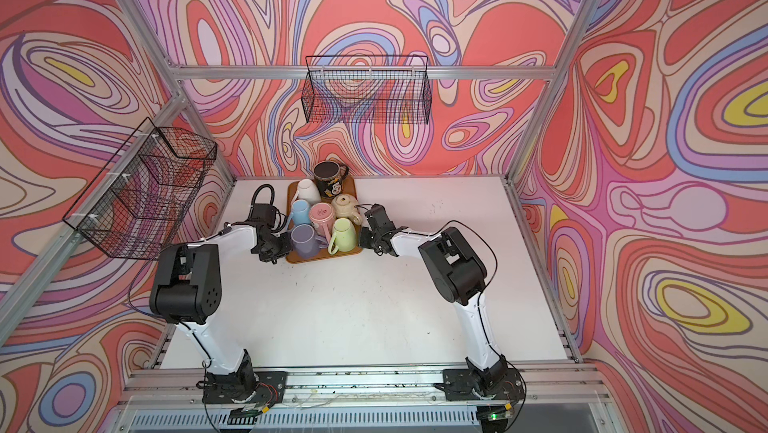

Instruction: Turn the mug right side up

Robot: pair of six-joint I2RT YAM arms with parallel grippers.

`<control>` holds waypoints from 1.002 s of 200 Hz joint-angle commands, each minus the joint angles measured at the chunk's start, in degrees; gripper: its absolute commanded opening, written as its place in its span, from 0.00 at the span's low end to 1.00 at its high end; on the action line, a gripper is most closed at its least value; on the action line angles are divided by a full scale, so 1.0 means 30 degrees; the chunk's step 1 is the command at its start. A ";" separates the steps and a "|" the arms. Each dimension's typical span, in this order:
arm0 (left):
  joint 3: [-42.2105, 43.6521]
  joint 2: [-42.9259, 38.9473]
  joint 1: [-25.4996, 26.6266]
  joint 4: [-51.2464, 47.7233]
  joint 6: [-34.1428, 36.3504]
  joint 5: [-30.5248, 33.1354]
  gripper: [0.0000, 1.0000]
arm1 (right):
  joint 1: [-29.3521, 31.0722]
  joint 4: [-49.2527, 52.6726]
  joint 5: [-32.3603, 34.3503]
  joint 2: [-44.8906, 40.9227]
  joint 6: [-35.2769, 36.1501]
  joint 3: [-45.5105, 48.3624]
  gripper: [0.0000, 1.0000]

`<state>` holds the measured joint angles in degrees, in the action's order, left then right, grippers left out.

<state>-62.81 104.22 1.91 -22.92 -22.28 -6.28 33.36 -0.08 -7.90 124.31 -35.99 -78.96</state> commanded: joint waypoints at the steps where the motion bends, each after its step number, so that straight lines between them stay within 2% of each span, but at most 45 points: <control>1: 0.0867 -0.0079 0.1088 -0.1380 -0.1508 -0.0823 0.00 | 0.0522 0.1417 -0.1136 -0.0157 0.0104 0.1140 0.00; 74: 0.2804 -0.1697 0.2208 -0.0301 -0.2796 -0.1042 0.00 | 0.0522 0.1378 -0.0999 -0.1937 0.0318 0.3668 0.00; 200: 0.6497 -0.4505 0.5821 0.0821 -0.4173 0.0793 0.00 | 0.0542 0.1816 -0.0231 -0.7169 0.0303 0.9358 0.00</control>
<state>-46.61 90.98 16.19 -18.76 -31.94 -1.56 33.36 -1.04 -4.78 106.43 -33.93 -54.92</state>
